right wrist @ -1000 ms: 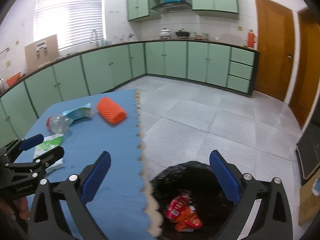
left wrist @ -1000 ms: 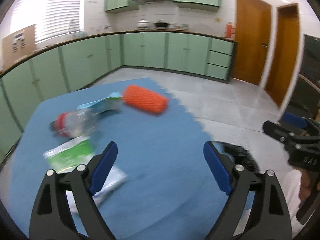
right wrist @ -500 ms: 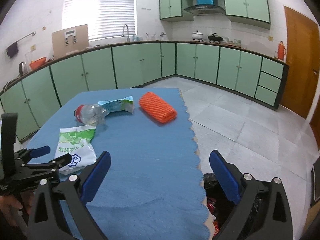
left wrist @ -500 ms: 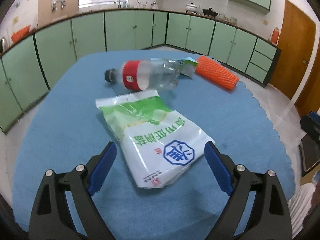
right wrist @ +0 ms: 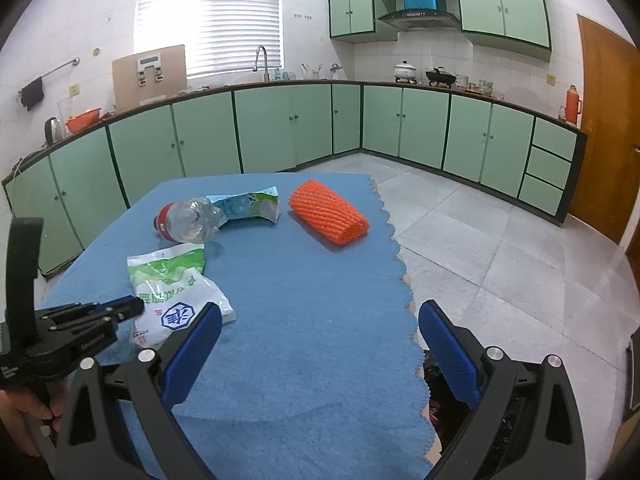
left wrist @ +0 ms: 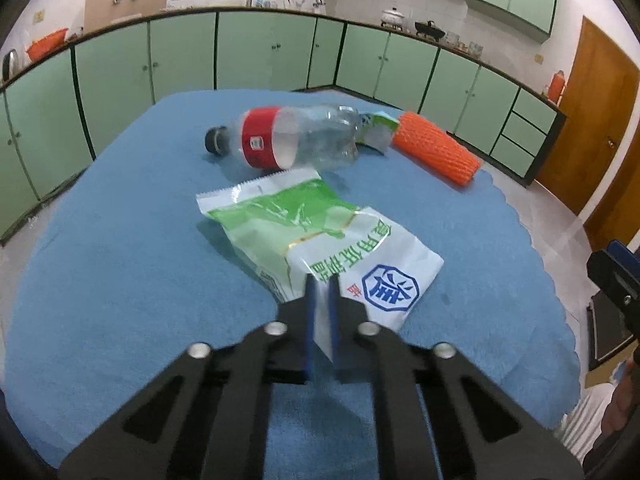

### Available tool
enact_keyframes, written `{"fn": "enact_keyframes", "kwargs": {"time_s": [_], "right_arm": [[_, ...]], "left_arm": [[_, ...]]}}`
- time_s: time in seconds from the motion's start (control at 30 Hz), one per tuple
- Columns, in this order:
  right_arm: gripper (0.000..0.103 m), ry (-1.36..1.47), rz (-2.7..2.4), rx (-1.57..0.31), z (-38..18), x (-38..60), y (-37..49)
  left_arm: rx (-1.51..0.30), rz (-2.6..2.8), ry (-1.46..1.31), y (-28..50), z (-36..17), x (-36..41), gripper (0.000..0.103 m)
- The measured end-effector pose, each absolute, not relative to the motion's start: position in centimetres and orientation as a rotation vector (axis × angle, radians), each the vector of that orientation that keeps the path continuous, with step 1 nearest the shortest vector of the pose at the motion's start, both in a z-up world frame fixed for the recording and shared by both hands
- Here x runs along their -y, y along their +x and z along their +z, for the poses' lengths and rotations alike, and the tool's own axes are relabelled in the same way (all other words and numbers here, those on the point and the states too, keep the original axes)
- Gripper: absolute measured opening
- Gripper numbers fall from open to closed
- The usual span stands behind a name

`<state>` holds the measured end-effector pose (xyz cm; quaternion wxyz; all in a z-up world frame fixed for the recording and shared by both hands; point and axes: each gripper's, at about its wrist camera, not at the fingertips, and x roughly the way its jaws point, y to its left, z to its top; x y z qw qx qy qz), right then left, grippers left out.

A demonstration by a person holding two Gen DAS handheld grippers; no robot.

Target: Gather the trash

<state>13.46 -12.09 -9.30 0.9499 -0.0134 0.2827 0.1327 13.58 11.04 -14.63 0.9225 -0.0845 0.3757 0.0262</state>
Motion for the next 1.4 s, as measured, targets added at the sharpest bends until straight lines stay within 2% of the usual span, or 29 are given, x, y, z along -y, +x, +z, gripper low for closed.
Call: {"fn": "enact_keyframes", "kwargs": {"time_s": [0.27,0.33,0.37,0.4,0.6,0.67,0.73,0.8,0.83,0.87,0.9,1.27,1.33,1.37,1.4], "right_arm": [[0.095,-0.032,0.276,-0.568,-9.4,12.0,13.5],[0.095,-0.034,0.271,-0.559,-9.4,12.0,13.4],[0.094,-0.035,0.271,-0.555,-9.3,12.0,13.4],[0.094,-0.036,0.269,-0.549,-9.2,12.0,13.3],[0.094,-0.033,0.271,-0.522,-9.0,12.1,13.0],[0.094,-0.031,0.271,-0.524,-9.1,12.1,13.0],[0.093,-0.033,0.271,-0.527,-9.2,12.1,13.1],[0.093,-0.035,0.271,-0.526,-9.2,12.2,13.1],[0.093,-0.036,0.269,-0.525,-9.2,12.2,13.0],[0.093,-0.037,0.265,-0.522,-9.2,12.3,13.0],[0.093,-0.037,0.263,-0.522,-9.2,12.3,13.0],[0.093,-0.043,0.273,-0.537,-9.7,12.1,13.1],[0.093,-0.046,0.272,-0.54,-9.7,12.0,13.1],[0.093,-0.043,0.272,-0.542,-9.8,12.0,13.1],[0.093,-0.041,0.273,-0.545,-9.8,12.0,13.2]], "left_arm": [[-0.779,0.033,-0.163,12.9,-14.3,-10.2,0.002],[-0.793,0.028,-0.162,13.0,-14.7,-10.0,0.016],[-0.799,0.029,-0.164,13.0,-14.9,-10.0,0.044],[-0.8,0.038,-0.165,13.0,-15.0,-9.9,0.061],[-0.818,0.023,-0.212,13.1,-15.9,-9.6,0.076],[-0.834,0.0,-0.238,13.6,-16.3,-9.3,0.076],[-0.853,0.001,-0.249,14.2,-17.0,-8.9,0.07],[-0.844,0.028,-0.239,14.3,-17.3,-8.6,0.045],[-0.84,0.021,-0.243,14.3,-17.3,-8.5,0.037],[-0.84,0.02,-0.246,14.3,-17.3,-8.3,0.013],[-0.841,0.026,-0.248,14.3,-17.4,-8.3,0.0],[-0.769,0.061,-0.286,12.5,-15.8,-10.0,0.0],[-0.774,0.063,-0.314,12.4,-15.7,-10.9,0.004],[-0.784,0.058,-0.333,12.6,-15.8,-11.4,0.017],[-0.788,0.062,-0.345,12.7,-15.9,-11.8,0.037]]}}
